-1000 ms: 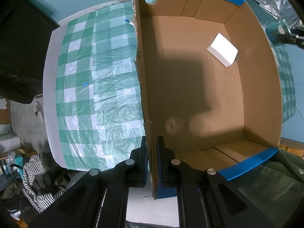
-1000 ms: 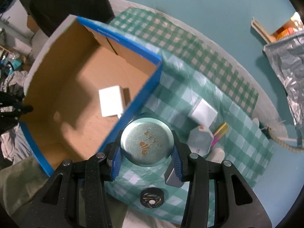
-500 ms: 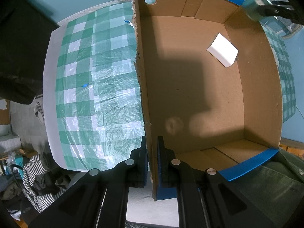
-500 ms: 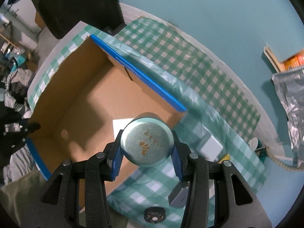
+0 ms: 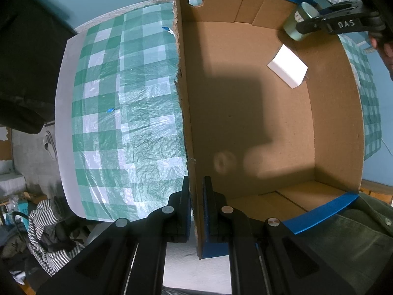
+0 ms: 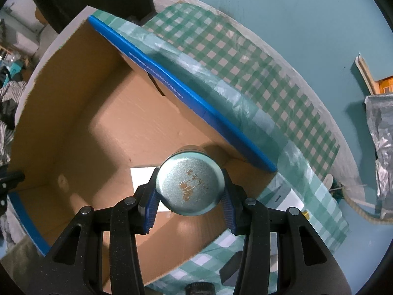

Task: Organize rigid objects
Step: 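Carry the mint-green tin with the right gripper into the box and release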

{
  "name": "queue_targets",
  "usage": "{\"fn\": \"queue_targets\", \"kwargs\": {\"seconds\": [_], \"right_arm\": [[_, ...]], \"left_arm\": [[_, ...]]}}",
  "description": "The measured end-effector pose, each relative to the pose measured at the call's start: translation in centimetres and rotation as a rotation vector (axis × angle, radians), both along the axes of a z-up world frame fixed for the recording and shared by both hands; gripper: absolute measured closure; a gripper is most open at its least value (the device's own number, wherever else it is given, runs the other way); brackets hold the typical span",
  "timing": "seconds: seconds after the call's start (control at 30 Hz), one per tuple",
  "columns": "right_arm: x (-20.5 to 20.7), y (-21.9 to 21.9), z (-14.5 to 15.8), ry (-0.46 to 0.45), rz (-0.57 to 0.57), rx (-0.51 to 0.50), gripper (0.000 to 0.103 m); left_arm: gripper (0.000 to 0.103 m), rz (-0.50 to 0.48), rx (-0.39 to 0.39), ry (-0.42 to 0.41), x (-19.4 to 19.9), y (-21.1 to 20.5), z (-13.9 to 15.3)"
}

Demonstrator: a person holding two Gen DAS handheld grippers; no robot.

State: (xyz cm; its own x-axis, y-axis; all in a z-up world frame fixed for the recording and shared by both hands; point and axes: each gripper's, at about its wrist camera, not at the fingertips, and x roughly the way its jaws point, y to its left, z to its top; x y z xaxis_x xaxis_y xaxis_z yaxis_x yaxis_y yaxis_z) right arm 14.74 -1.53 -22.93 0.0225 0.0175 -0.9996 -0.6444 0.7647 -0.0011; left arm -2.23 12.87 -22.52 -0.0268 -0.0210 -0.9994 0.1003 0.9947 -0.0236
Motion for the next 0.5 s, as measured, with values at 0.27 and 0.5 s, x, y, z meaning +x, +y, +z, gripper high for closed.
{"fn": "queue_targets", "kwargs": {"seconds": [0.27,0.5], "right_arm": [[0.47,-0.19,-0.6,-0.011,-0.018,-0.002,0.059],[0.55,-0.29,-0.36,-0.004,-0.029,0.009,0.059]], "left_arm": [[0.095,-0.004,0.001,0.002,-0.1,-0.03,-0.04],[0.095,-0.005,0.002,0.002,-0.1,-0.02,-0.04]]}}
